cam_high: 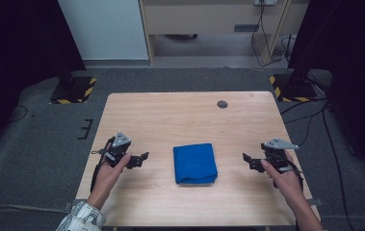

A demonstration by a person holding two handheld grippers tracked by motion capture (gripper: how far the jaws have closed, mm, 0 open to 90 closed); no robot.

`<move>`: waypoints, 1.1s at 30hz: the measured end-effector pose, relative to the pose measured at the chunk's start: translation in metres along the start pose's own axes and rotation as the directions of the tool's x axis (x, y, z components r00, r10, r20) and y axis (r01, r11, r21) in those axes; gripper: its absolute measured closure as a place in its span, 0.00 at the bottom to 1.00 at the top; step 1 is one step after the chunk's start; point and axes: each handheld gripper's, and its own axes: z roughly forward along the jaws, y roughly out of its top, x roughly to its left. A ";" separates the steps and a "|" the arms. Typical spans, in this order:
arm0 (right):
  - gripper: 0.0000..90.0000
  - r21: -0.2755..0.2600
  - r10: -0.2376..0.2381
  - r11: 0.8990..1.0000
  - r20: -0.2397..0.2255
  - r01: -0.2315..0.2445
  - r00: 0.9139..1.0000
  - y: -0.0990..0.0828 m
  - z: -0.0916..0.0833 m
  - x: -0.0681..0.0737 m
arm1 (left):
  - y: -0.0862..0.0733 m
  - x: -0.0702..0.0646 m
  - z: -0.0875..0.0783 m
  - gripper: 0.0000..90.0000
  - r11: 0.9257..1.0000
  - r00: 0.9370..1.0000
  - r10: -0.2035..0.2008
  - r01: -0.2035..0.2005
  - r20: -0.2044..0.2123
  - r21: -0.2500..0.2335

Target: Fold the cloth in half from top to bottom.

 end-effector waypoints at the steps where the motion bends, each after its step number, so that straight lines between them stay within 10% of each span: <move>1: 0.10 0.004 0.002 1.000 0.002 -0.002 1.000 -0.001 0.000 -0.003 | -0.001 0.002 0.000 0.07 1.000 1.000 -0.001 0.001 -0.004 0.004; 18: 0.15 0.112 0.042 0.992 0.081 -0.051 0.996 -0.002 0.037 -0.041 | -0.001 0.037 0.030 0.07 0.995 0.997 -0.033 0.039 -0.066 0.097; 33: 0.12 0.121 0.177 0.973 0.141 -0.195 0.974 0.010 0.074 -0.062 | -0.008 0.054 0.067 0.07 0.986 0.989 -0.089 0.104 -0.119 0.128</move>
